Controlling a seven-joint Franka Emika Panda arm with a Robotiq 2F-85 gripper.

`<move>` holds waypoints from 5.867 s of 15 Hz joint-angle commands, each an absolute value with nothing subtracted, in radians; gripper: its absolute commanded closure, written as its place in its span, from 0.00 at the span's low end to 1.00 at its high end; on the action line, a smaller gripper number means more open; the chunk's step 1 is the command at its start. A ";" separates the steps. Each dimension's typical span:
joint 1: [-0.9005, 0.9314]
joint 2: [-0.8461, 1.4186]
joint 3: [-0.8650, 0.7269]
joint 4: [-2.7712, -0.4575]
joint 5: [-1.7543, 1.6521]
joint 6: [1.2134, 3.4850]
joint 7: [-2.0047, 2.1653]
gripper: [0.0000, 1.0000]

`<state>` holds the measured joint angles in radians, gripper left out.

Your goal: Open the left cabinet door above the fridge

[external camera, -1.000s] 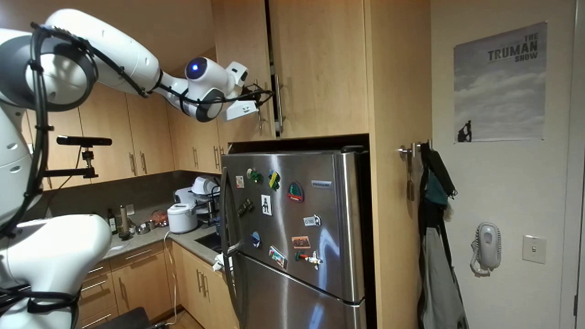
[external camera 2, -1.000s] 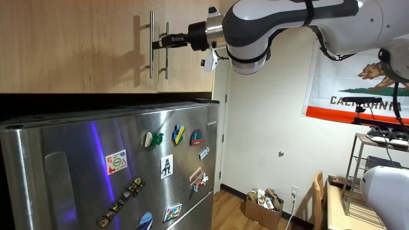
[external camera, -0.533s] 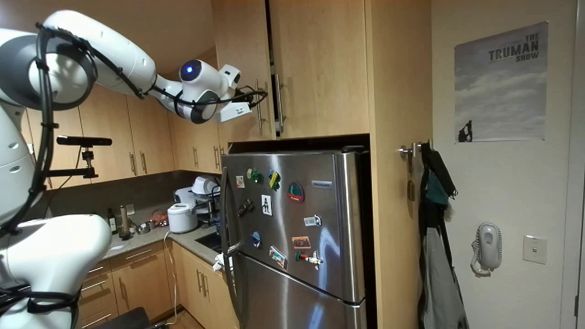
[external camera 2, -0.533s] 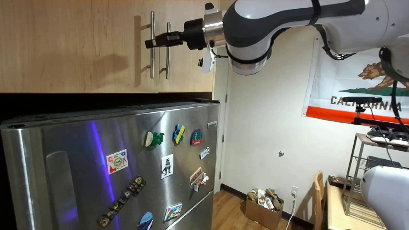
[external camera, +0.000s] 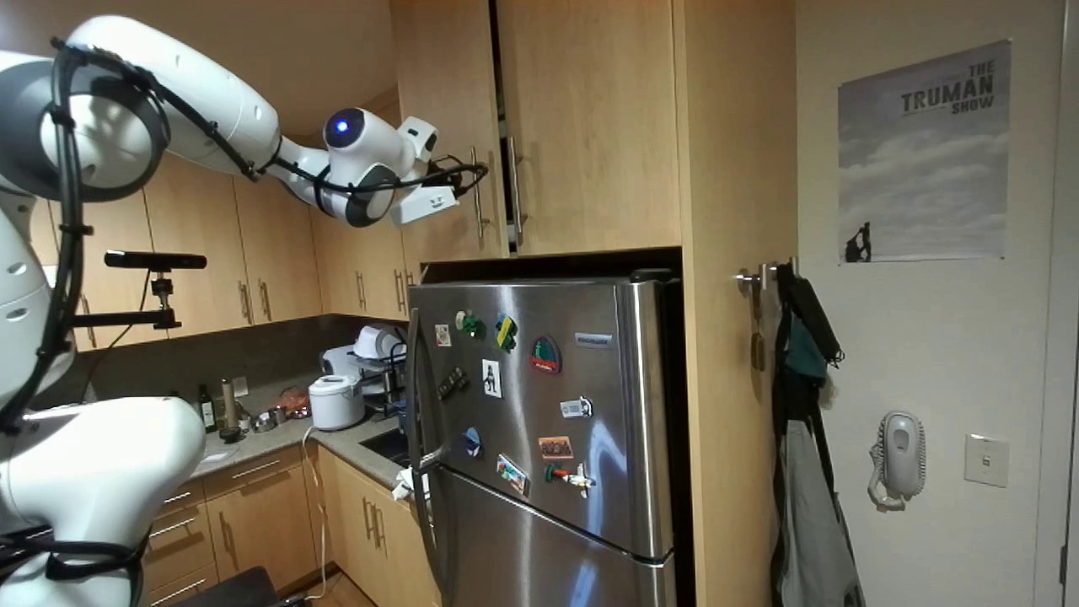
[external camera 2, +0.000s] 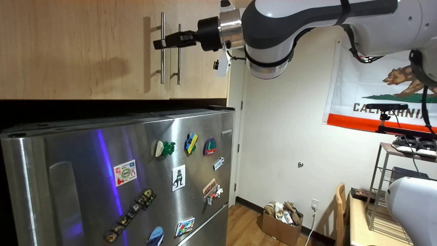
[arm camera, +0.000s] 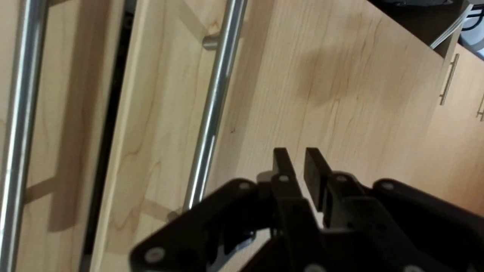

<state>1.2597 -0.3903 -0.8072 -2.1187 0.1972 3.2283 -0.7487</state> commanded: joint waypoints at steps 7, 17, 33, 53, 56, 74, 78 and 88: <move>0.962 -0.491 -0.596 -2.170 0.209 3.235 -0.698 0.05; 1.166 -0.406 -0.799 -2.106 0.223 3.176 -0.720 0.00; 1.506 -0.333 -1.107 -2.022 0.212 3.161 -0.731 0.35; 1.463 -0.357 -1.091 -2.053 -0.050 3.137 -0.448 0.96; 1.380 -0.354 -1.012 -2.090 -0.064 3.137 -0.415 0.96; 1.123 -0.320 -0.684 -2.198 -0.111 3.103 -0.397 0.96; 1.046 -0.314 -0.606 -2.213 -0.154 3.106 -0.339 0.96; 0.882 -0.319 -0.455 -2.236 -0.256 3.099 -0.203 0.96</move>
